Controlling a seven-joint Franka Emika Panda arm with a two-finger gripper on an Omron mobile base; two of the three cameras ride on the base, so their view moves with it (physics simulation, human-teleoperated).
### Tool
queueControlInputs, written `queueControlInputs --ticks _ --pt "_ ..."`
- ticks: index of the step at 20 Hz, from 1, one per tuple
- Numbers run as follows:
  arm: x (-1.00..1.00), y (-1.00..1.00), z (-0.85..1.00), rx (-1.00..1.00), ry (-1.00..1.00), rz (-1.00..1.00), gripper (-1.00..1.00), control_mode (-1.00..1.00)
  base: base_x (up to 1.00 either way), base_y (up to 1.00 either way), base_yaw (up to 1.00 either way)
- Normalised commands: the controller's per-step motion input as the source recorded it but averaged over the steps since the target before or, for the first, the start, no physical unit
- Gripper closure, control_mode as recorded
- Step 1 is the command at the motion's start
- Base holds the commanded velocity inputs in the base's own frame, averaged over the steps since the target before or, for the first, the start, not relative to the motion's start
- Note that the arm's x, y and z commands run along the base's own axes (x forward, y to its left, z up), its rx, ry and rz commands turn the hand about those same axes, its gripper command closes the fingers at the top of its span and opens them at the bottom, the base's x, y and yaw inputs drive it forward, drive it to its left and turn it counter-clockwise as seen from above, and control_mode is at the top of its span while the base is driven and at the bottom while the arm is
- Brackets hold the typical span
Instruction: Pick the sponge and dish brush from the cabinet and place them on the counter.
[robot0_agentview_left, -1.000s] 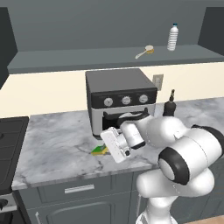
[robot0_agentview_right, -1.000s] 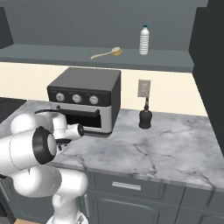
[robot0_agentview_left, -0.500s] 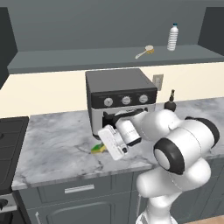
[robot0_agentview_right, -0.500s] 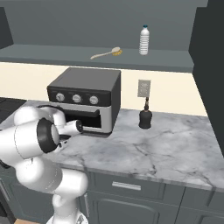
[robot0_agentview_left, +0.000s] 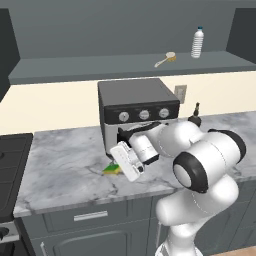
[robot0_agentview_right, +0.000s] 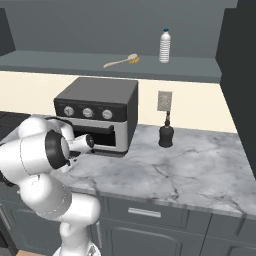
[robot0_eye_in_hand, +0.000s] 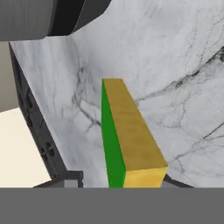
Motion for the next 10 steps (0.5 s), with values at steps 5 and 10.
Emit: queueControlInputs --ticks 5,10 --pt "-0.11 -0.21 0.00 0.00 0.00 0.00 -1.00 -1.00 0.00 0.00 0.00" --pt "-0.29 -0.38 0.11 0.04 0.00 0.00 -1.00 -1.00 0.00 0.00 0.00"
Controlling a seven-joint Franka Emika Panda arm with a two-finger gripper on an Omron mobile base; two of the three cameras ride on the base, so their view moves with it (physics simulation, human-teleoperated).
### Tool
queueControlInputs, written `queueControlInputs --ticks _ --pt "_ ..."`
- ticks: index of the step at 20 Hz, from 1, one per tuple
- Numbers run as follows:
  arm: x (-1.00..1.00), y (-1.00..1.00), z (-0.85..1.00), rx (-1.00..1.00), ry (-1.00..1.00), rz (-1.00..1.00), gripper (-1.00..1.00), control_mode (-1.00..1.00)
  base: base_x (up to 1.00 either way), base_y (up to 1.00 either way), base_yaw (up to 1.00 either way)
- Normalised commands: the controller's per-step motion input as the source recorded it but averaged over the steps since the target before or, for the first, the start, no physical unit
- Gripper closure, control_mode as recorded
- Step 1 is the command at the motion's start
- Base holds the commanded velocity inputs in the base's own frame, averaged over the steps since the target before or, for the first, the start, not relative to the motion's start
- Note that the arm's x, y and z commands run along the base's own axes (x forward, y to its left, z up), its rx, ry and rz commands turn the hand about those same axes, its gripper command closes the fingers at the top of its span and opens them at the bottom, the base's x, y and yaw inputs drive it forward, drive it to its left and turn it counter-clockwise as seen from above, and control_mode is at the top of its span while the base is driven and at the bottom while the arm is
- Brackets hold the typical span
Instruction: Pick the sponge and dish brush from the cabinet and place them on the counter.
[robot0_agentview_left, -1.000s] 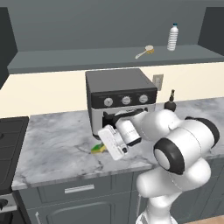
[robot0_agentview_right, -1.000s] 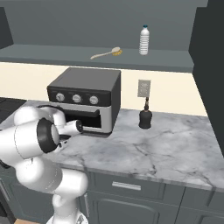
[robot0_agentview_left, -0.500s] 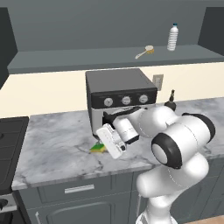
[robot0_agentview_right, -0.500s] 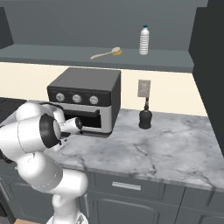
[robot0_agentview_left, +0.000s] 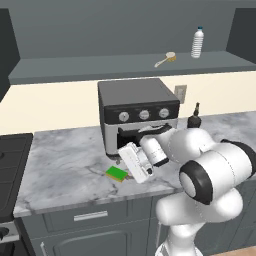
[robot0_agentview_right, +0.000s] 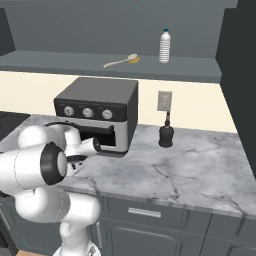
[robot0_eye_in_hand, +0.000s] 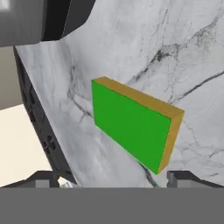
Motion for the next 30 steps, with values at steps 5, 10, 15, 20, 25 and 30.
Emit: queueControlInputs --ticks 5,10,15,20,25,30 --pt "-0.15 -0.36 0.51 0.09 0.00 -0.04 -1.00 -1.00 0.00 0.00 0.00" --pt "0.00 -0.14 0.69 0.03 0.07 -0.07 -1.00 -1.00 0.00 0.00 0.00" --pt "-0.17 -0.01 0.74 0.00 0.17 -0.10 -1.00 -1.00 0.00 0.00 0.00" --pt "-0.29 -0.03 0.68 -0.05 0.09 -0.17 -1.00 -1.00 0.00 0.00 0.00" --pt "-0.65 -0.13 0.60 -0.05 -0.03 -0.13 -1.00 -1.00 0.00 0.00 0.00" --pt "-0.79 -0.27 0.48 -0.02 -0.33 0.02 -1.00 -1.00 0.00 0.00 0.00"
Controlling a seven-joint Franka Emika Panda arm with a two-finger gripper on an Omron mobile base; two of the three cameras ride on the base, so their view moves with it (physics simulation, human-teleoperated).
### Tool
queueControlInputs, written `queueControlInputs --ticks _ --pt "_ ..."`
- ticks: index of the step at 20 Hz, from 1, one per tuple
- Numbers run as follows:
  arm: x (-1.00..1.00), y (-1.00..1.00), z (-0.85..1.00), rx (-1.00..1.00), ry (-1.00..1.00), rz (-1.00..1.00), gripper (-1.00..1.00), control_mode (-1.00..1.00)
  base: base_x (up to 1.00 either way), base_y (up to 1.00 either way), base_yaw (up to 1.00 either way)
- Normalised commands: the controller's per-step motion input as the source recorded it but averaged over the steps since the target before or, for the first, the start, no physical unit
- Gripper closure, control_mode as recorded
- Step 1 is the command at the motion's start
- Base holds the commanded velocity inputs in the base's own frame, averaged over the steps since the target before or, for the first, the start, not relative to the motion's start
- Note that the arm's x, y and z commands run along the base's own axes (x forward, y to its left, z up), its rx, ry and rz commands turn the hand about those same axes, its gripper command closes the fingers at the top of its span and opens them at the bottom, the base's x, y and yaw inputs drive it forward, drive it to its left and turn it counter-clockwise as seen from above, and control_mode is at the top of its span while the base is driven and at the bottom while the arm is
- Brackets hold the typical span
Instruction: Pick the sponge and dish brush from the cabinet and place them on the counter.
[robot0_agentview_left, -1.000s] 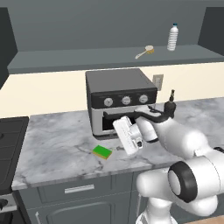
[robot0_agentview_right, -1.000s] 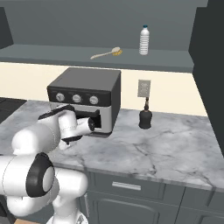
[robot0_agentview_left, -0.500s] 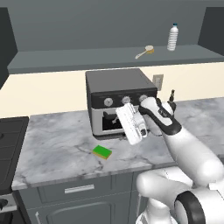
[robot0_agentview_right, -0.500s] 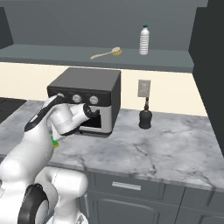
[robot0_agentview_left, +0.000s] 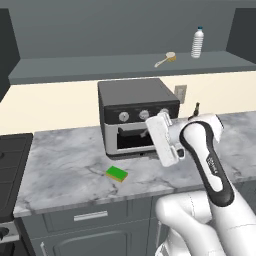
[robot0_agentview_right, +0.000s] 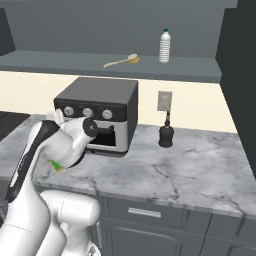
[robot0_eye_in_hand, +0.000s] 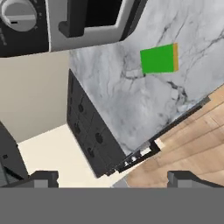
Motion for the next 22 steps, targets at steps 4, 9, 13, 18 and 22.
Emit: queueControlInputs --ticks 4,9,13,18,22 --pt "-0.55 -0.18 0.58 0.00 -0.30 0.05 -1.00 -1.00 0.00 0.00 0.00" --pt "-0.25 -0.01 0.51 0.04 -0.10 -0.04 -1.00 -1.00 0.00 0.00 0.00" --pt "0.07 0.00 0.02 0.00 0.00 0.00 -1.00 -1.00 0.00 0.00 0.00" --pt "0.15 0.10 0.35 -0.19 0.07 0.00 -1.00 -1.00 0.00 0.00 0.00" --pt "0.00 0.00 0.44 -0.29 0.16 0.00 -1.00 -1.00 0.00 0.00 0.00"
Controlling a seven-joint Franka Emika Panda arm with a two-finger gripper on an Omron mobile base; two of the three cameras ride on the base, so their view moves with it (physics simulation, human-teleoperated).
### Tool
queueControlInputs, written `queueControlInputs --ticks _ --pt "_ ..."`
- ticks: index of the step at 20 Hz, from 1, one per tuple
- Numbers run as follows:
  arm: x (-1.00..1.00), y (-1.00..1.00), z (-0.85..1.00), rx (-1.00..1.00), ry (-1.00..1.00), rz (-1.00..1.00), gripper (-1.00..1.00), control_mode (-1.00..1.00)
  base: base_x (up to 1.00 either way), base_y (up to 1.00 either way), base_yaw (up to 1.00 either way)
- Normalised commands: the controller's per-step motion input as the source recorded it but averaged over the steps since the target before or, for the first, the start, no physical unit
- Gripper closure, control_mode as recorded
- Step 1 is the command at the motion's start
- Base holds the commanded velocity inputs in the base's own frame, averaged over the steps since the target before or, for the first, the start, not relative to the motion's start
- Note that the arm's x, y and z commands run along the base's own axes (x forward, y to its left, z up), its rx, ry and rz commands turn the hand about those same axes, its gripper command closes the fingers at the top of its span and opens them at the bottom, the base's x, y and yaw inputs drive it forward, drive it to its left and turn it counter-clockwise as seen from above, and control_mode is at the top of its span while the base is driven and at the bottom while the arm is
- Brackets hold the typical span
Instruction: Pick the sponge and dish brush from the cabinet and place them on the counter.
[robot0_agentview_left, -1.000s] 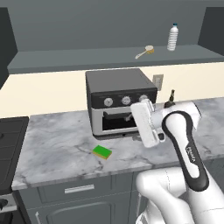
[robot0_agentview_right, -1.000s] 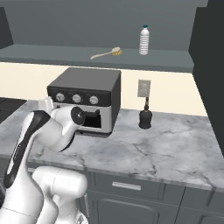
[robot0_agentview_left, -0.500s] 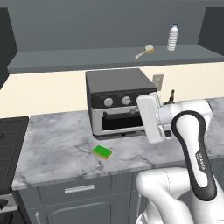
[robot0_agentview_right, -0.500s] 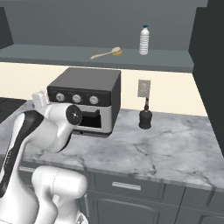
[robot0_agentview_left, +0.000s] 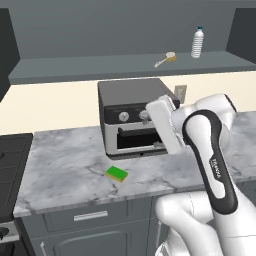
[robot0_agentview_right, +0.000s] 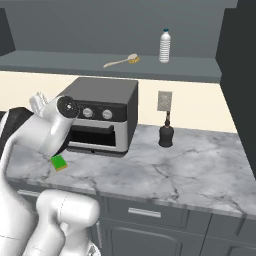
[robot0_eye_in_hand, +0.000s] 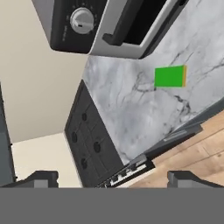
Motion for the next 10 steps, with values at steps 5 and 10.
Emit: queueControlInputs --ticks 5,10 --pt "0.00 0.00 0.55 -0.26 0.17 0.00 -1.00 -1.00 0.00 0.00 0.00" --pt "-0.01 -0.05 0.65 -0.21 0.16 0.00 -1.00 -1.00 0.00 0.00 0.00"
